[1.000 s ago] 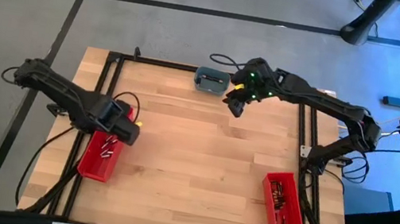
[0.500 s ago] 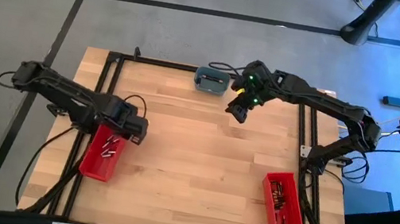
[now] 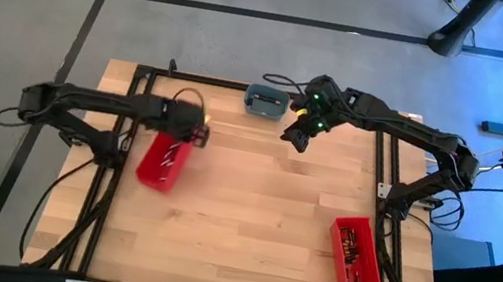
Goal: Sort batteries
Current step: Move the left red bin to the left side of the blue bin
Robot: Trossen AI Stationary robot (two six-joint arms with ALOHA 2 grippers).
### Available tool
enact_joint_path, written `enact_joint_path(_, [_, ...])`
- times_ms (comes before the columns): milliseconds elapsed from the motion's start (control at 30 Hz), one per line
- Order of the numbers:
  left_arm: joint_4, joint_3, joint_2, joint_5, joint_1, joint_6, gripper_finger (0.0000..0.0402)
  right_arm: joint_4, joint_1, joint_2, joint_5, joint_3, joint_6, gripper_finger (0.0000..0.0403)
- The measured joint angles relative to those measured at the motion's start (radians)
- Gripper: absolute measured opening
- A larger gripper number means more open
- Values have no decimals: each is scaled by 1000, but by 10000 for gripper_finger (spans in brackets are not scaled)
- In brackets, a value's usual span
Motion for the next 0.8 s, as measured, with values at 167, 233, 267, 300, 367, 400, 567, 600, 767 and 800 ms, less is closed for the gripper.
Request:
enact_joint_path(167, [254, 6, 126, 0, 161, 123, 4, 78, 0, 0, -1, 1, 64, 143])
enact_joint_path(233, [350, 10, 178, 5, 208, 153, 3, 111, 0, 0, -1, 1, 98, 143])
enact_joint_path(267, [384, 17, 204, 5, 228, 160, 3, 127, 0, 0, -1, 1, 121, 143])
enact_joint_path(300, [413, 26, 227, 5, 246, 172, 4, 142, 0, 0, -2, 1, 142, 143])
enact_joint_path(367, [472, 40, 265, 1, 277, 209, 6, 175, 0, 0, -4, 1, 183, 143])
enact_joint_path(400, [500, 50, 284, 0, 292, 227, 6, 194, 0, 0, -11, 1, 200, 143])
enact_joint_path(567, [588, 101, 360, 2, 353, 274, 3, 298, 0, 0, -68, 1, 279, 143])
enact_joint_path(600, [602, 104, 369, 5, 361, 279, 3, 318, 0, 0, -79, 1, 295, 143])
enact_joint_path(767, [644, 122, 398, 24, 388, 298, 15, 398, 5, 0, -111, 1, 356, 143])
enact_joint_path(800, [648, 122, 399, 23, 390, 303, 17, 404, 9, 0, -112, 1, 359, 143])
